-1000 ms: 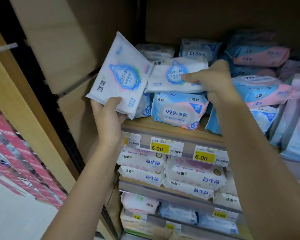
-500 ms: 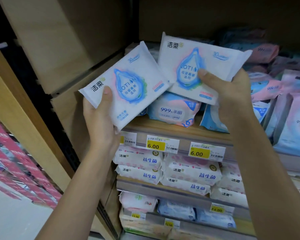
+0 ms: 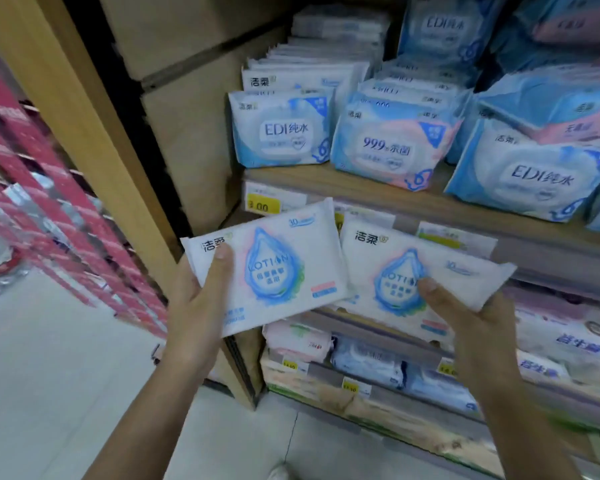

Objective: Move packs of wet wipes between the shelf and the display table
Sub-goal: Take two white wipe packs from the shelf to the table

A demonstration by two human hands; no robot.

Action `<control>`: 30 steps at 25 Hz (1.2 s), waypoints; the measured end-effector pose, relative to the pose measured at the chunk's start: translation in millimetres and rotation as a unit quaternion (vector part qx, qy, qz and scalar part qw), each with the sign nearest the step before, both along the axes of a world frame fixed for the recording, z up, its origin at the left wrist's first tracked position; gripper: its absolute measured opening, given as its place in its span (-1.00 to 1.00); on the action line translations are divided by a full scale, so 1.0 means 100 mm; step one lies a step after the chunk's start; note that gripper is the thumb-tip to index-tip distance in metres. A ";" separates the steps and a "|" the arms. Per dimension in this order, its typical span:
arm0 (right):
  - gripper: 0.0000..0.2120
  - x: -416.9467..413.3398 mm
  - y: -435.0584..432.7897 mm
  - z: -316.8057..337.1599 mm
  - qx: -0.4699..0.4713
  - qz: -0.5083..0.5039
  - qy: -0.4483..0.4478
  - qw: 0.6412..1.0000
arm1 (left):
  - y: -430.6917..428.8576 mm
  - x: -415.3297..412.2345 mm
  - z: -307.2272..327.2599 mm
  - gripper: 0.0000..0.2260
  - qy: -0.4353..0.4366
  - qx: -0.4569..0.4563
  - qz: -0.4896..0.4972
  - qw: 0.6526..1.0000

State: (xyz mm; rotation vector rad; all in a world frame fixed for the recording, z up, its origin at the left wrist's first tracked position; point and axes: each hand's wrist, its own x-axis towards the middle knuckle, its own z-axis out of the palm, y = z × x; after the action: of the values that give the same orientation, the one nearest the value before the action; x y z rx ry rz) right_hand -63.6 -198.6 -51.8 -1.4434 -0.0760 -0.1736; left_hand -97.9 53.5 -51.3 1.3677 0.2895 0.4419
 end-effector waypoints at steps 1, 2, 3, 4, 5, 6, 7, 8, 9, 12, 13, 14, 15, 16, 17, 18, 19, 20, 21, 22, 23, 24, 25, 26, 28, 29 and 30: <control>-0.73 -0.05 0.02 -0.15 -0.008 0.020 0.025 0.999 | -0.02 -0.15 -0.10 -0.80 0.019 0.003 0.012 1.000; -0.73 -0.09 0.04 -0.26 -0.014 0.039 0.048 0.998 | -0.03 -0.28 -0.21 -0.80 0.037 0.002 0.028 0.999; -0.76 -0.12 0.07 -0.33 -0.018 0.062 0.068 0.996 | -0.06 -0.40 -0.29 -0.79 0.053 -0.005 0.045 0.998; -0.79 -0.15 0.10 -0.40 -0.022 0.089 0.088 0.992 | -0.07 -0.53 -0.39 -0.77 0.069 -0.012 0.071 0.995; -0.79 -0.16 0.12 -0.48 -0.027 0.121 0.101 0.987 | -0.09 -0.67 -0.48 -0.74 0.084 -0.015 0.100 0.991; -0.80 -0.17 0.16 -0.55 -0.039 0.156 0.116 0.980 | -0.12 -0.86 -0.58 -0.70 0.099 -0.013 0.141 0.985; -0.81 -0.19 0.22 -0.61 -0.054 0.190 0.130 0.972 | -0.15 -1.05 -0.66 -0.65 0.109 -0.015 0.179 0.978; -0.82 -0.21 0.28 -0.66 -0.072 0.222 0.143 0.962 | -0.20 -1.27 -0.75 -0.60 0.116 -0.024 0.218 0.969; -0.83 -0.24 0.36 -0.71 -0.090 0.257 0.149 0.951 | -0.26 -1.52 -0.83 -0.56 0.124 -0.038 0.258 0.957; -0.83 -0.51 0.71 -0.83 -0.135 0.372 0.137 0.908 | -0.55 -2.36 -1.05 -0.58 0.149 -0.078 0.384 0.908; -0.82 -0.64 0.85 -0.86 -0.141 0.407 0.130 0.893 | -0.67 -2.65 -1.07 -0.60 0.149 -0.092 0.421 0.890; -0.82 -0.79 0.99 -0.88 -0.148 0.443 0.126 0.875 | -0.79 -2.93 -1.10 -0.62 0.147 -0.104 0.460 0.869; -0.82 -0.97 1.14 -0.90 -0.156 0.481 0.123 0.854 | -0.91 -3.20 -1.11 -0.64 0.149 -0.119 0.499 0.846; -0.81 -1.20 1.30 -0.93 -0.166 0.526 0.121 0.825 | -1.05 -3.51 -1.14 -0.69 0.147 -0.135 0.547 0.813; -0.79 -1.44 1.45 -0.96 -0.174 0.567 0.117 0.797 | -1.18 -3.79 -1.16 -0.74 0.141 -0.153 0.592 0.778; -0.75 -1.69 1.59 -0.96 -0.181 0.598 0.111 0.773 | -1.29 -4.05 -1.18 -0.78 0.135 -0.166 0.631 0.746; -0.71 -1.97 1.73 -0.96 -0.189 0.625 0.105 0.750 | -1.40 -4.33 -1.19 -0.80 0.129 -0.176 0.665 0.714; -0.71 -2.27 1.85 -0.96 -0.195 0.649 0.100 0.729 | -1.49 -4.59 -1.21 -0.79 0.123 -0.184 0.691 0.688; -0.75 -2.62 1.96 -0.97 -0.202 0.677 0.092 0.701 | -1.60 -4.88 -1.21 -0.76 0.113 -0.190 0.718 0.660; -0.81 -2.96 2.03 -0.97 -0.209 0.705 0.087 0.672 | -1.70 -5.15 -1.21 -0.71 0.103 -0.195 0.740 0.636; -0.85 -3.29 2.10 -0.97 -0.215 0.730 0.081 0.644 | -1.78 -5.41 -1.21 -0.64 0.093 -0.200 0.760 0.611; -0.86 -3.66 2.16 -0.97 -0.219 0.753 0.076 0.615 | -1.85 -5.68 -1.22 -0.59 0.082 -0.205 0.780 0.585; -0.87 -4.00 2.20 -0.98 -0.221 0.772 0.072 0.592 | -1.92 -5.94 -1.22 -0.57 0.074 -0.209 0.797 0.562; -0.88 -4.42 2.24 -1.00 -0.223 0.791 0.068 0.566 | -1.99 -6.26 -1.22 -0.57 0.063 -0.207 0.813 0.541; -0.88 -5.13 2.27 -1.06 -0.221 0.821 0.059 0.524 | -2.07 -6.82 -1.22 -0.58 0.055 -0.204 0.833 0.512; -0.87 -5.46 2.26 -1.07 -0.221 0.832 0.062 0.505 | -2.10 -7.09 -1.21 -0.59 0.054 -0.201 0.841 0.499; -0.84 -5.76 2.26 -1.07 -0.223 0.840 0.061 0.491 | -2.11 -7.34 -1.18 -0.61 0.054 -0.194 0.849 0.489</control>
State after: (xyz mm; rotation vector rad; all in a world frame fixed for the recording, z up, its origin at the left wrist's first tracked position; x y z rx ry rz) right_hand -639.9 27.3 -159.3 -1.2435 -1.4515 1.6992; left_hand -832.0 -157.2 -169.6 0.1584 1.7829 1.7731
